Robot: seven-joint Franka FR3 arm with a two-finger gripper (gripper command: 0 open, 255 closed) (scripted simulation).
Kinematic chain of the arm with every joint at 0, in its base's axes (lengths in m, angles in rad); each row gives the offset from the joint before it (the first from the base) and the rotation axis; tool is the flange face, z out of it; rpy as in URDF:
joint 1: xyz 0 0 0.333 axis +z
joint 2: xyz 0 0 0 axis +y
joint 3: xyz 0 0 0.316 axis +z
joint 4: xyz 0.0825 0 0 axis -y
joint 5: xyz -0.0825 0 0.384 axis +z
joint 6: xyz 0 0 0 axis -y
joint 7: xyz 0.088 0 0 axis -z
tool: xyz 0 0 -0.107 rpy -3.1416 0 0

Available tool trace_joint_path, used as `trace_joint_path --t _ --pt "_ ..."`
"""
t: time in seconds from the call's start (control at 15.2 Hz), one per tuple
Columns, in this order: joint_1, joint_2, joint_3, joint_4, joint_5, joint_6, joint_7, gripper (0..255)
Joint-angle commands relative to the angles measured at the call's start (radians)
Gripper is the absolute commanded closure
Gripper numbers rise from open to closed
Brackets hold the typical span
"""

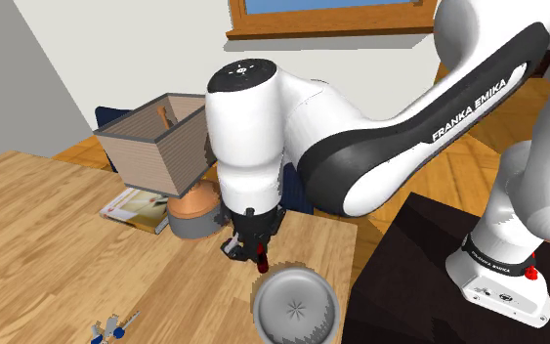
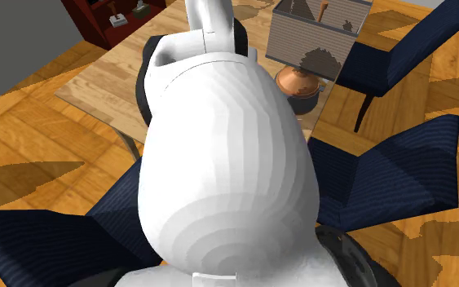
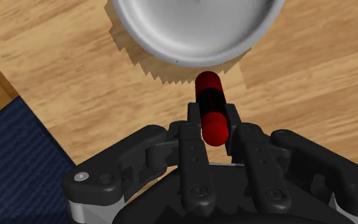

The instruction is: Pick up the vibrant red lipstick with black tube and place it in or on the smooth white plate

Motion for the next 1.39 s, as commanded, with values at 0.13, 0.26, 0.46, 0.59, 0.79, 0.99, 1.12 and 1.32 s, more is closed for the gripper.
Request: trace_joint_path --t 0.13,0.26,0.46,0.59,0.79,0.99,1.12,1.32 --pt "0.019 -0.133 0.024 -0.117 0.09 0.011 0.006 255" --pt "0.036 -0.185 0.032 -0.172 0.126 0.025 0.014 255" --pt "0.035 -0.168 0.037 -0.198 0.112 0.064 0.028 255" --pt "0.035 -0.155 0.04 -0.215 0.102 0.09 0.037 255" --pt "0.034 -0.133 0.044 -0.238 0.083 0.129 0.054 255" --pt "0.033 -0.109 0.048 -0.259 0.061 0.167 0.073 255" --pt "0.033 -0.092 0.05 -0.272 0.044 0.192 0.087 255" --pt "0.033 -0.075 0.051 -0.283 0.026 0.215 0.102 255"
